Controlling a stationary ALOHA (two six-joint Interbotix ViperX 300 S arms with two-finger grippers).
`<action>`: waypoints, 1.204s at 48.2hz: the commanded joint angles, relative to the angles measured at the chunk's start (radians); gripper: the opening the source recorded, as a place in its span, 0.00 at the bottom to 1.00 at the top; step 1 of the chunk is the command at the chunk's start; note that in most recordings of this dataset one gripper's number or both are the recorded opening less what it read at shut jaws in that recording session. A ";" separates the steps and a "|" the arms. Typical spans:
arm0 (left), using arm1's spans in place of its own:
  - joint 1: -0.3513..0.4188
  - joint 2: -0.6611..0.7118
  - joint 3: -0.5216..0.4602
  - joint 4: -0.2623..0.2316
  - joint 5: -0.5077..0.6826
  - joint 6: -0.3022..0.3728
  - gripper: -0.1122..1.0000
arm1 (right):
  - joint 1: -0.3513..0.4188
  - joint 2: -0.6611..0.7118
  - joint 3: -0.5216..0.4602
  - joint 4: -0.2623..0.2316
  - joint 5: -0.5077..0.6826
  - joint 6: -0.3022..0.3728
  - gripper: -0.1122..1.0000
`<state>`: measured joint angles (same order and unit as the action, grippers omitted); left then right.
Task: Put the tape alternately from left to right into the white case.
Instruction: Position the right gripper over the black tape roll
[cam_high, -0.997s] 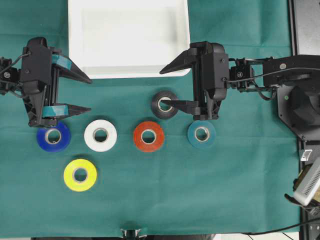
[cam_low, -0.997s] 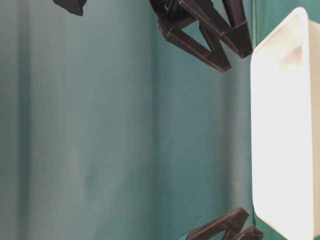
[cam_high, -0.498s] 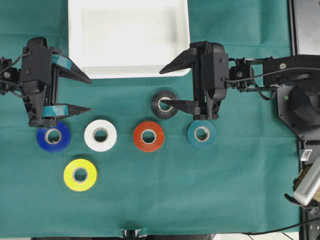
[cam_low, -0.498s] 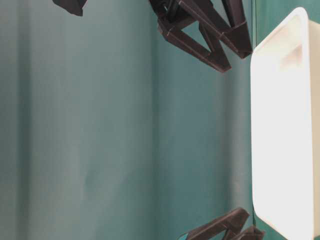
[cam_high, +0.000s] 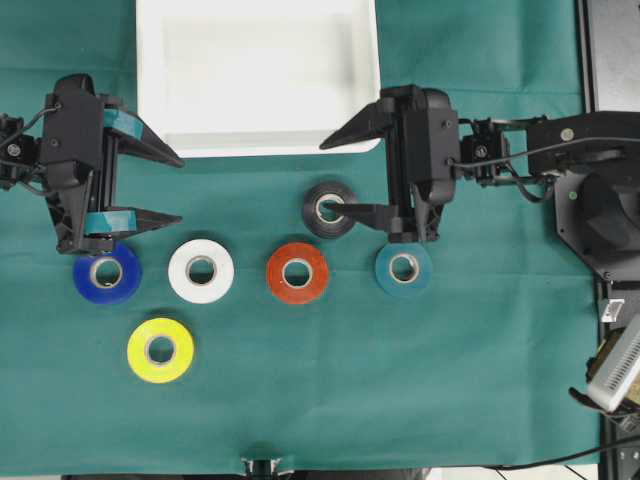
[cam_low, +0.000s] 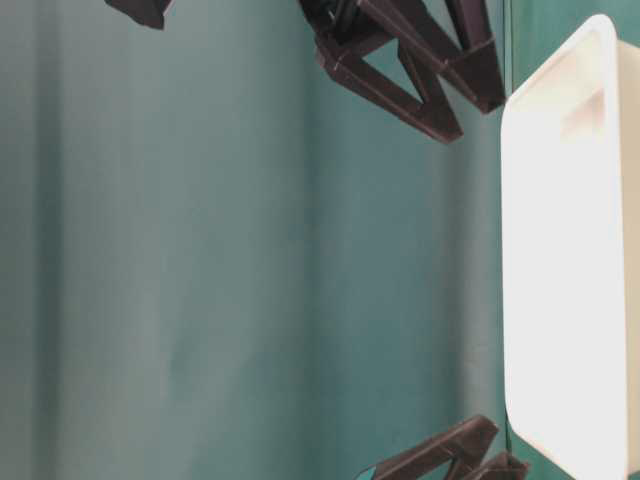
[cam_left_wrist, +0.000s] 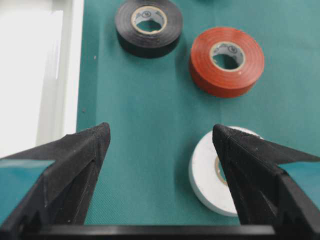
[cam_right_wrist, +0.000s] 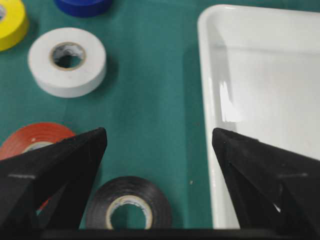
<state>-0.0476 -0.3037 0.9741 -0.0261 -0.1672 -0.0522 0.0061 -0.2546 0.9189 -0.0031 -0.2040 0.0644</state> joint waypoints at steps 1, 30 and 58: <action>0.002 -0.014 -0.017 -0.003 -0.005 -0.002 0.91 | 0.015 -0.032 0.000 -0.002 -0.005 0.002 0.78; 0.002 -0.014 -0.018 -0.002 -0.005 0.000 0.91 | 0.137 -0.222 0.132 -0.002 -0.002 0.002 0.78; 0.002 -0.011 -0.023 -0.003 -0.005 -0.002 0.91 | 0.137 -0.144 0.120 -0.002 0.038 0.002 0.78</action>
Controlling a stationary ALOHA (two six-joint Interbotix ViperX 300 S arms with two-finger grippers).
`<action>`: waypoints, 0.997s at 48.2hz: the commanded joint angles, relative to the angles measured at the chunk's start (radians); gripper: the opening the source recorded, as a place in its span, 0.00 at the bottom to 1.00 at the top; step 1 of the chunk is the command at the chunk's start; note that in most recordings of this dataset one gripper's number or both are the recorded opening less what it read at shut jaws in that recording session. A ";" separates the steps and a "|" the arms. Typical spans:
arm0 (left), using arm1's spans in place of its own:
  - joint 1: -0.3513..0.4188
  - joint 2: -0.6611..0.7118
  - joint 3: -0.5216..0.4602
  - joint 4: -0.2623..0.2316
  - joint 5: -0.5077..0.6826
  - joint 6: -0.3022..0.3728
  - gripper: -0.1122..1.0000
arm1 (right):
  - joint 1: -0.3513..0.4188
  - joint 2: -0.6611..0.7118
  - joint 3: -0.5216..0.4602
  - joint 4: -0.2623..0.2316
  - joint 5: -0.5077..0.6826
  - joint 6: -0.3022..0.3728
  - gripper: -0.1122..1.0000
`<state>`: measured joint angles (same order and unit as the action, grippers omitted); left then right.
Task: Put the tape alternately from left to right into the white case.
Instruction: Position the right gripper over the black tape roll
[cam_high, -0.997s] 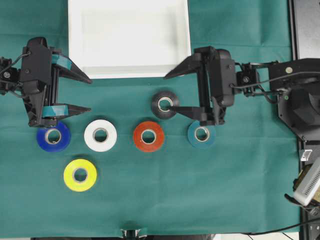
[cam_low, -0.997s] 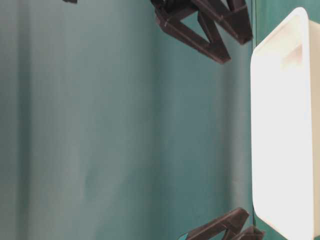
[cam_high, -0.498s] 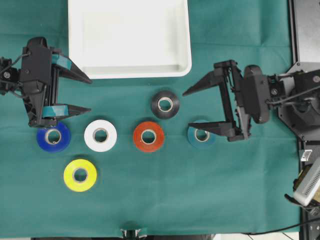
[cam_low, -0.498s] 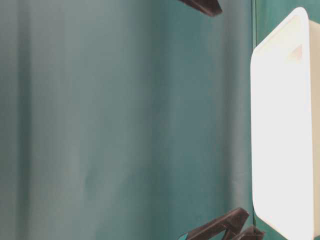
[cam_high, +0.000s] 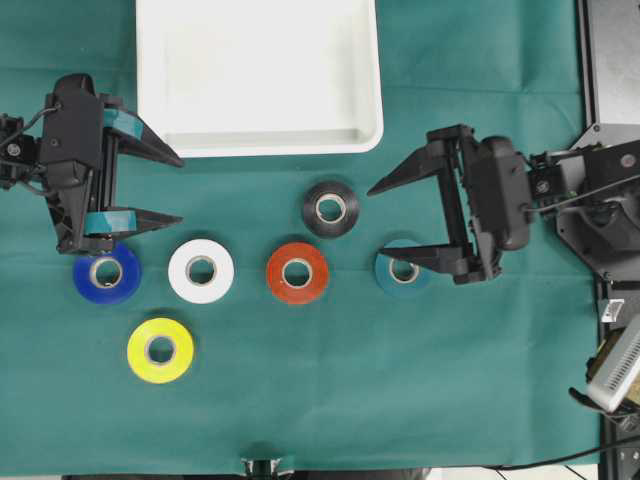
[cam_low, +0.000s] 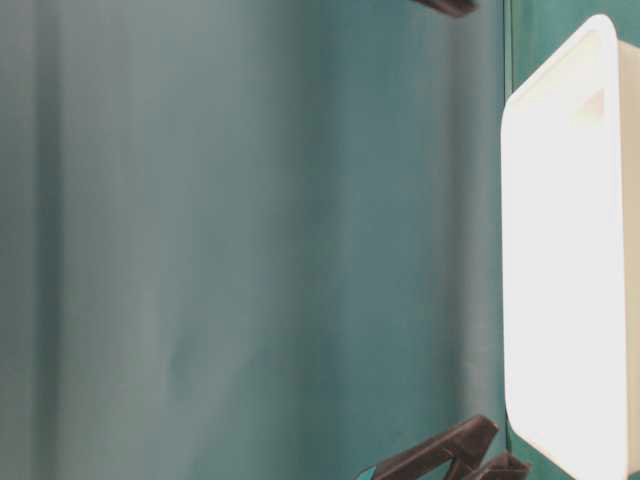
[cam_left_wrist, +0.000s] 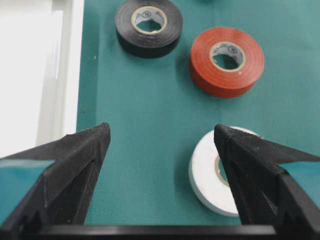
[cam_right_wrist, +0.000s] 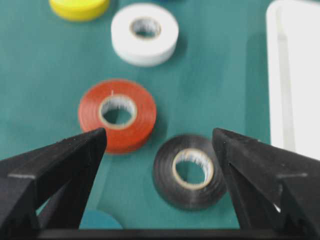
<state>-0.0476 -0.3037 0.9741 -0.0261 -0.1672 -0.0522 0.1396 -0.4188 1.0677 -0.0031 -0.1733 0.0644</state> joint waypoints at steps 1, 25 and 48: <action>0.000 -0.011 -0.023 -0.002 -0.005 -0.002 0.91 | 0.003 0.029 -0.034 -0.002 0.012 0.003 0.78; 0.002 -0.008 -0.023 -0.003 -0.005 -0.002 0.91 | -0.002 0.253 -0.175 -0.009 0.179 0.000 0.78; 0.002 -0.008 -0.018 -0.002 -0.005 -0.002 0.91 | -0.034 0.339 -0.207 -0.028 0.186 0.000 0.77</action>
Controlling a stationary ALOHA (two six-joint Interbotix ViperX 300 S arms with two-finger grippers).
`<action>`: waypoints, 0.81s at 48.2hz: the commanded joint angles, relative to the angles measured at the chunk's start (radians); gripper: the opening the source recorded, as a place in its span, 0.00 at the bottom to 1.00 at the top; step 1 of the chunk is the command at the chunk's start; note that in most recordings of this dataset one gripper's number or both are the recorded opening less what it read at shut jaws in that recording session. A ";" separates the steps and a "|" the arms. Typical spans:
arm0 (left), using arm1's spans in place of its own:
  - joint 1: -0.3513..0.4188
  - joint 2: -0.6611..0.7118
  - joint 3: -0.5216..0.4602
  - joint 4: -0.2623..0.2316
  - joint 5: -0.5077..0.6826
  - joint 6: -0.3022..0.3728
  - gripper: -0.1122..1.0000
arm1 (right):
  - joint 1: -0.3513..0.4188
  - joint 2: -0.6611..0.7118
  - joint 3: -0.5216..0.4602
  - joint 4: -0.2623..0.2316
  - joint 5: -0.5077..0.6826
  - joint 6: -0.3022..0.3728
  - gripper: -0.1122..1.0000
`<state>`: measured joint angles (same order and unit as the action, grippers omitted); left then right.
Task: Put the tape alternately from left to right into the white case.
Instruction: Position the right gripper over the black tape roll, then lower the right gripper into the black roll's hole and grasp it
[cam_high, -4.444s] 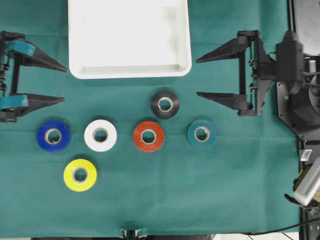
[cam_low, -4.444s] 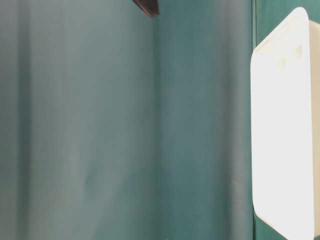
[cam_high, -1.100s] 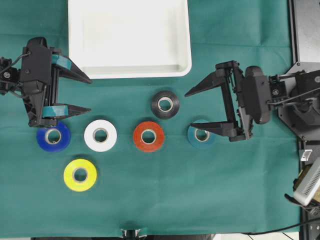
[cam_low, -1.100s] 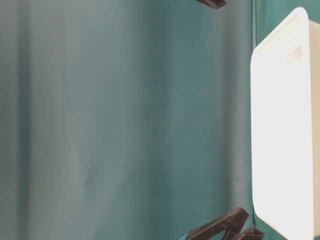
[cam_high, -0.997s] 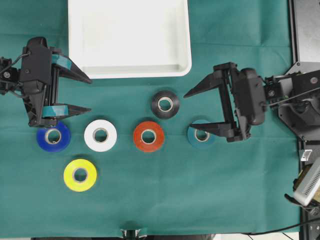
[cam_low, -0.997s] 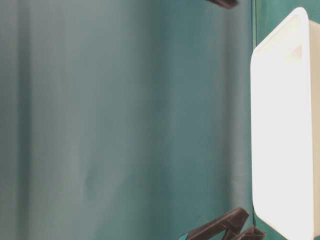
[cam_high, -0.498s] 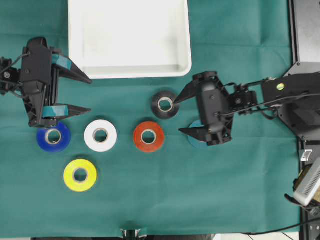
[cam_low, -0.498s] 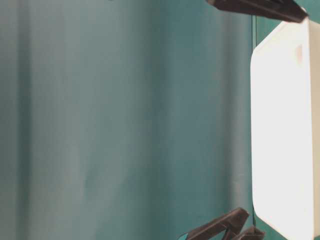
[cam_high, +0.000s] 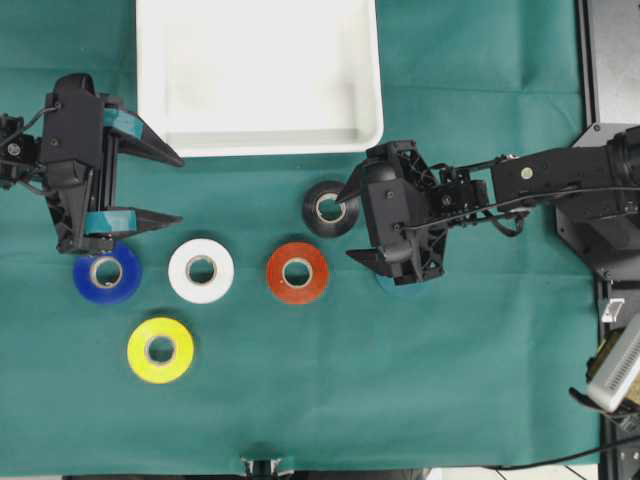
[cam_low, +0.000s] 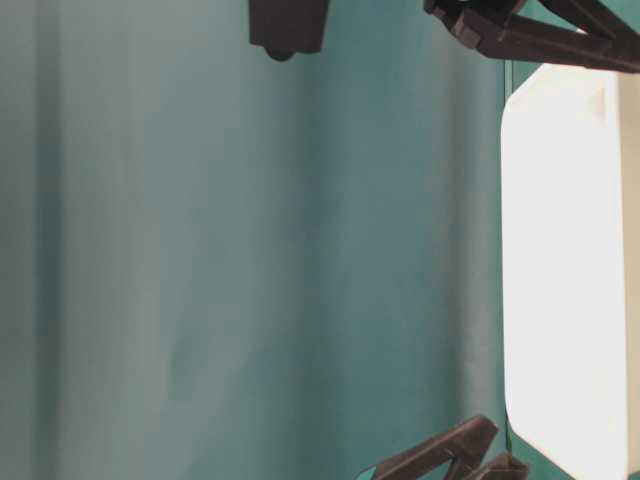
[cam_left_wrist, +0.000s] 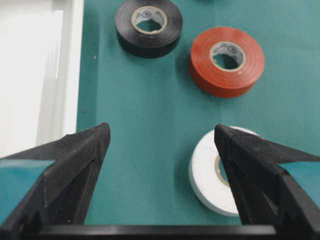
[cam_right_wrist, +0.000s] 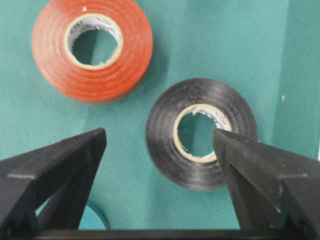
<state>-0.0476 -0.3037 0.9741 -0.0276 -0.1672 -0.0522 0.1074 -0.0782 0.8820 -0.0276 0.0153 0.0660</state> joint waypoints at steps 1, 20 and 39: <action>0.002 -0.008 -0.018 0.000 -0.005 -0.002 0.91 | -0.002 0.002 -0.021 -0.003 -0.005 -0.002 0.77; 0.002 -0.008 -0.018 0.000 -0.005 -0.002 0.91 | -0.003 0.075 -0.051 -0.003 -0.003 -0.002 0.77; 0.002 -0.008 -0.015 0.000 -0.005 -0.002 0.91 | -0.025 0.146 -0.071 -0.003 -0.003 -0.002 0.74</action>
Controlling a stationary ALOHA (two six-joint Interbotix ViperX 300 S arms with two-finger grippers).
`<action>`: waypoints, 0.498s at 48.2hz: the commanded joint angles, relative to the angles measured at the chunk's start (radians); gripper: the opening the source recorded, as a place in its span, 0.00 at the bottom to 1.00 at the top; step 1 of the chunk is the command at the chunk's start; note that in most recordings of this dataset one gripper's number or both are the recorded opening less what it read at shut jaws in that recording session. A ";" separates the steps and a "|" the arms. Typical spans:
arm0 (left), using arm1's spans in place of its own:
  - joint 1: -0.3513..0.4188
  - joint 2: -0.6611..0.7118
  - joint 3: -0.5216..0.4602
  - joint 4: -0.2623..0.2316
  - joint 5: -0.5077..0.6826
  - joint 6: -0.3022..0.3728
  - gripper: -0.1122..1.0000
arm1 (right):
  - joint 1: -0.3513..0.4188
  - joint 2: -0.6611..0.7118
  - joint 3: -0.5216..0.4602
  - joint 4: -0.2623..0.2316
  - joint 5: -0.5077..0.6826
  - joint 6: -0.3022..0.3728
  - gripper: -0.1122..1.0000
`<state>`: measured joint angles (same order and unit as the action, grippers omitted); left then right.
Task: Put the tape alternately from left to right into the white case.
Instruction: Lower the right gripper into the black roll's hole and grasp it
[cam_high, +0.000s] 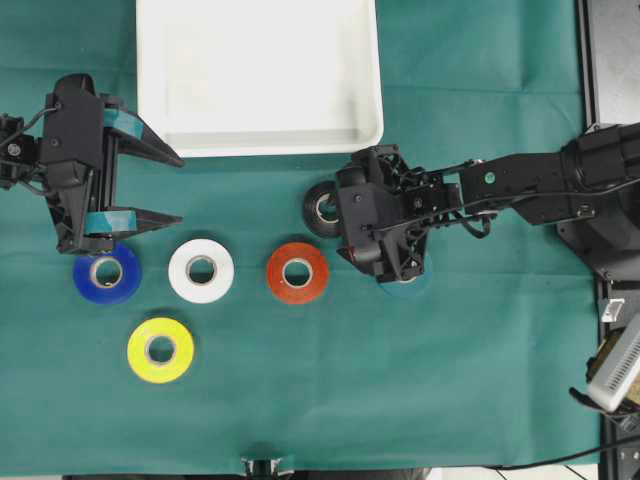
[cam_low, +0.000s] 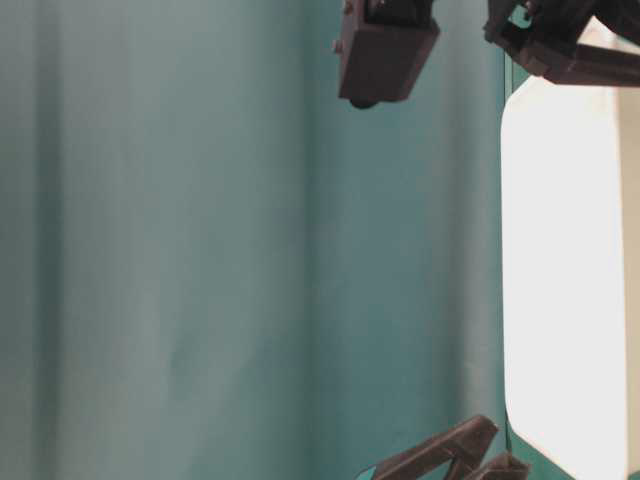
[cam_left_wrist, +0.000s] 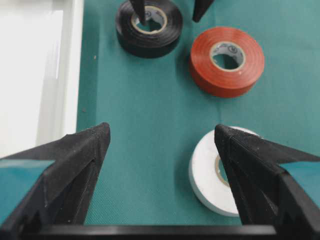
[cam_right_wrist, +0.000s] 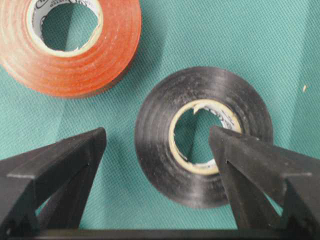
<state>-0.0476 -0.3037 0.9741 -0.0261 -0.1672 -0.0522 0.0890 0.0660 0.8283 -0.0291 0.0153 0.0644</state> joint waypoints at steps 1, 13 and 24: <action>0.002 -0.008 -0.015 -0.002 -0.005 -0.002 0.91 | -0.006 0.003 -0.020 -0.002 -0.003 0.000 0.73; 0.002 -0.008 -0.015 -0.002 -0.005 -0.002 0.91 | -0.008 0.009 -0.025 -0.002 -0.003 0.000 0.59; 0.002 -0.008 -0.015 -0.003 -0.005 -0.002 0.91 | -0.008 0.008 -0.028 -0.002 -0.003 0.000 0.46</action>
<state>-0.0476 -0.3037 0.9741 -0.0276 -0.1672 -0.0522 0.0859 0.0828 0.8145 -0.0307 0.0138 0.0644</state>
